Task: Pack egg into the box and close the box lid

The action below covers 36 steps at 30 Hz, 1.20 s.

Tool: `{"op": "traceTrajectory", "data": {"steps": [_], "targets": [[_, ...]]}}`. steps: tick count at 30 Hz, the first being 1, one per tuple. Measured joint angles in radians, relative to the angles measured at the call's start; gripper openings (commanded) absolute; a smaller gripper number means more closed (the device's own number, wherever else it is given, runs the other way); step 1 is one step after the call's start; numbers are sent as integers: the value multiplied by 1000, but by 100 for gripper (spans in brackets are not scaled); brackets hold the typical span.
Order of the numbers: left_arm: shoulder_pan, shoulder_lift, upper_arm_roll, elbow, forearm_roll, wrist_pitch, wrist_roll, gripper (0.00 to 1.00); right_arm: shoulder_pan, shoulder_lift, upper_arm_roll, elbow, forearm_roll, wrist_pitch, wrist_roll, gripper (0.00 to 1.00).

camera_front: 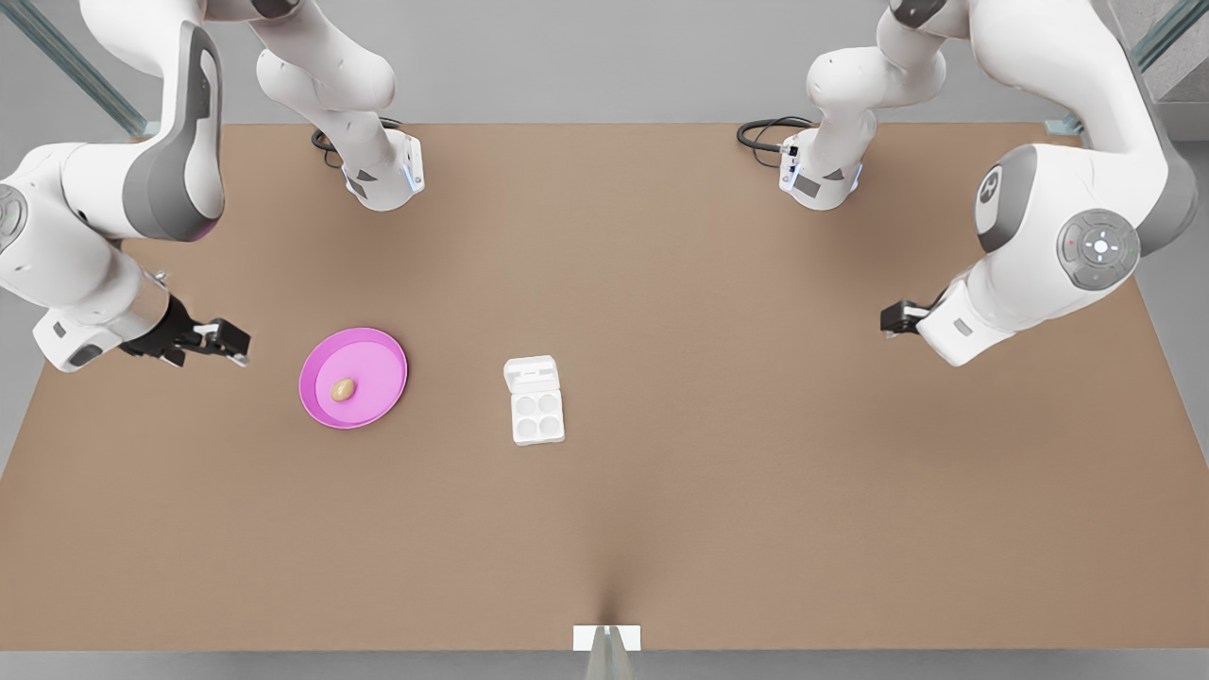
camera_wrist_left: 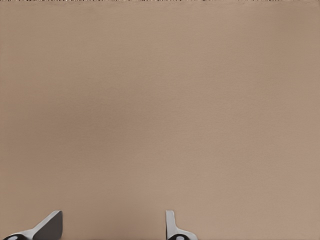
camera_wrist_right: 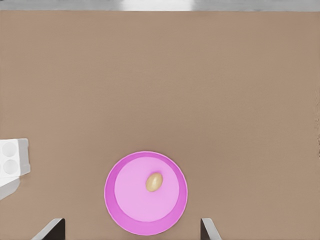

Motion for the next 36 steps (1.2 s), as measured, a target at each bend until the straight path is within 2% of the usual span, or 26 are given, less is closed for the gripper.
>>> {"op": "traceTrajectory", "data": {"steps": [3, 7, 10, 12, 17, 21, 28, 32, 36], "targets": [[-18, 2, -2, 1, -5, 15, -6, 100, -4, 2, 0, 0, 0, 25, -3, 100], [-212, 91, -1, 7, 4, 65, -28, 100, 44, 38, 2, -1, 7, 41, -6, 100], [-333, 147, -1, 8, 14, 94, -70, 100, 84, 139, 2, -7, 6, 46, -8, 100], [-380, 161, -1, 8, 18, 108, -101, 100, 71, 257, -1, -16, 5, 59, -8, 100], [-385, 193, 2, 9, 20, 127, -163, 100, 44, 258, 0, -281, 1, 195, -10, 100], [-384, 208, 3, 7, 19, 136, -200, 100, 99, 99, 2, -587, -19, 392, 4, 100], [-402, 230, 0, 9, 21, 157, -232, 100, -69, 112, 0, -672, -163, 599, 14, 100], [-391, 203, -1, 9, 19, 152, -237, 100, -87, 118, 1, -695, -184, 672, 0, 100], [-398, 206, -1, 8, 20, 145, -242, 100, -96, 102, 69, -752, -181, 735, 7, 100]]}}
